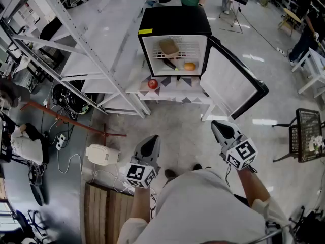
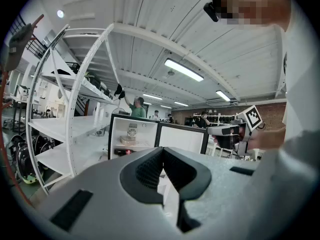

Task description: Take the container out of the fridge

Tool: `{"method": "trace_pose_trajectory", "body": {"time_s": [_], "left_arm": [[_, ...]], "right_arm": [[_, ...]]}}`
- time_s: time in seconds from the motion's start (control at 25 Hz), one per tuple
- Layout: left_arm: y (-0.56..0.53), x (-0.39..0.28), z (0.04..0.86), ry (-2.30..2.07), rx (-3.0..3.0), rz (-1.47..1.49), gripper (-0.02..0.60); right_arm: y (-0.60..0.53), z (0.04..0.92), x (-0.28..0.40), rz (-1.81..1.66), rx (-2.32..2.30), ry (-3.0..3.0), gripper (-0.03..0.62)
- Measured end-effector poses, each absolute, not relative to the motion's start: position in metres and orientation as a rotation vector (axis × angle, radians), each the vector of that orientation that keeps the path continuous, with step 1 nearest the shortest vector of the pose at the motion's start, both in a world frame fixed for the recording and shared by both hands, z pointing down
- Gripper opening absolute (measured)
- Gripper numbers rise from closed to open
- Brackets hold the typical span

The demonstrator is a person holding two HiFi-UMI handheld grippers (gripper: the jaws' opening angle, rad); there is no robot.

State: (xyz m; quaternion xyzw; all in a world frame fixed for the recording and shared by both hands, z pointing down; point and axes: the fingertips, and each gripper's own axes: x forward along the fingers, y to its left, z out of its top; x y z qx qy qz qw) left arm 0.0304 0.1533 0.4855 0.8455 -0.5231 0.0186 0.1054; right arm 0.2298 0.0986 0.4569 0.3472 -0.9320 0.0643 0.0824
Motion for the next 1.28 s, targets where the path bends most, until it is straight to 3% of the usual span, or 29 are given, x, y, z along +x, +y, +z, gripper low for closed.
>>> {"method": "trace_pose_trajectory", "body": {"time_s": [0.68,1.28], "left_arm": [[0.159,0.017,0.487,-1.510,2.511,0.059,0.005],[0.174,-0.039,0.496,-1.461,2.529,0.057,0.005]], "right_arm": [[0.107,0.449,0.207,0.174,1.033,-2.788,0.006],[0.127,0.444,0.145,0.132,1.055,-2.765,0.006]]}}
